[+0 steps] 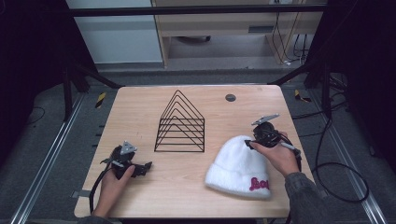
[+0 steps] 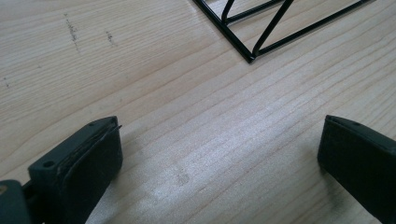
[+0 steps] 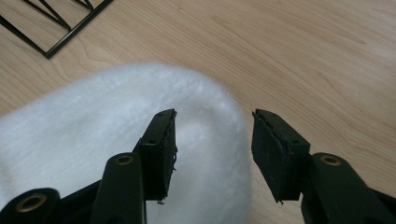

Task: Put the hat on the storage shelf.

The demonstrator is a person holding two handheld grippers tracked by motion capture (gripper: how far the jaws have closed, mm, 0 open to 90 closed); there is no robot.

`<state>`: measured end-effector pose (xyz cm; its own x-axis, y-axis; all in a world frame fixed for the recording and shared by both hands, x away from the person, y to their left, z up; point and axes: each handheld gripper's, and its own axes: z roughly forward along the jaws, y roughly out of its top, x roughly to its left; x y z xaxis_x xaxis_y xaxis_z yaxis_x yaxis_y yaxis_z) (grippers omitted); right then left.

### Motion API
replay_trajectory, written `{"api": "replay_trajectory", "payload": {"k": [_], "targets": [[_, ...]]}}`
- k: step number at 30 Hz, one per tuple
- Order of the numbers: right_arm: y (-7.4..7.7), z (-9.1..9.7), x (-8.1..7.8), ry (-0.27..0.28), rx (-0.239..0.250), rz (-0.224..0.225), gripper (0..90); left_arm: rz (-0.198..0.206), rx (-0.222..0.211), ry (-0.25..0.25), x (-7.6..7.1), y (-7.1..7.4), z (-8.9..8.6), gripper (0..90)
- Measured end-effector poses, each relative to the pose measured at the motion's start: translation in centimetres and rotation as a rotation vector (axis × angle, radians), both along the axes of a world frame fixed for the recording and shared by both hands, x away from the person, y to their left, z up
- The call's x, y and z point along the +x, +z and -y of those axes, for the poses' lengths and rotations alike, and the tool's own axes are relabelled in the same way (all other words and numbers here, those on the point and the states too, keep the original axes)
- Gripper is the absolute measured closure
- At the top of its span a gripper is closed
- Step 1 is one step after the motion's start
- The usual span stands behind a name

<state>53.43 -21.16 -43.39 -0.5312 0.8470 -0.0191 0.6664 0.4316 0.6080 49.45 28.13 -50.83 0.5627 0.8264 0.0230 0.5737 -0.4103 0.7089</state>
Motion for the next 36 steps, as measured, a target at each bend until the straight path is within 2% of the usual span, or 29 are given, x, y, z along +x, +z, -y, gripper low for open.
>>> {"api": "replay_trajectory", "payload": {"k": [11,17,20,22,24,25,26,27,28,31,32,36], "targets": [[-1.6,-0.9,1.5,-0.026,-0.013,-0.023,45.0,0.001,-0.002,0.001,0.0,0.0,0.0,0.0],[-2.5,-1.1,2.2,-0.042,-0.020,-0.056,41.6,0.001,-0.003,0.001,0.0,0.0,0.0,0.0],[-2.8,-1.1,2.4,-0.044,-0.012,-0.072,41.7,0.000,-0.004,0.002,0.0,0.0,0.0,0.0],[-3.4,-1.1,2.6,-0.046,-0.016,-0.099,43.2,0.000,-0.004,0.002,0.0,0.0,0.0,0.0],[-3.5,-1.1,2.6,-0.043,-0.018,-0.101,44.2,0.000,-0.004,0.002,0.0,0.0,0.0,0.0],[-3.7,-1.2,2.6,-0.043,-0.017,-0.111,47.8,0.000,-0.004,0.002,0.0,0.0,0.0,0.0],[-3.7,-1.2,2.6,-0.043,-0.017,-0.111,47.8,0.000,-0.004,0.002,0.0,0.0,0.0,0.0],[-3.9,-1.2,2.5,-0.039,-0.011,-0.118,52.9,0.000,-0.004,0.003,0.0,0.0,0.0,0.0],[-3.9,-1.2,2.5,-0.039,-0.011,-0.118,52.9,0.000,-0.004,0.003,0.0,0.0,0.0,0.0],[-3.7,-1.3,2.4,-0.019,-0.006,-0.121,65.8,0.000,-0.004,0.002,0.0,0.0,0.0,0.0],[-3.6,-1.3,2.3,-0.019,-0.002,-0.120,72.8,0.000,-0.003,0.002,0.0,0.0,0.0,0.0],[-3.2,-1.2,1.9,0.002,0.003,-0.099,80.9,0.000,-0.003,0.001,0.0,0.0,0.0,0.0]]}}
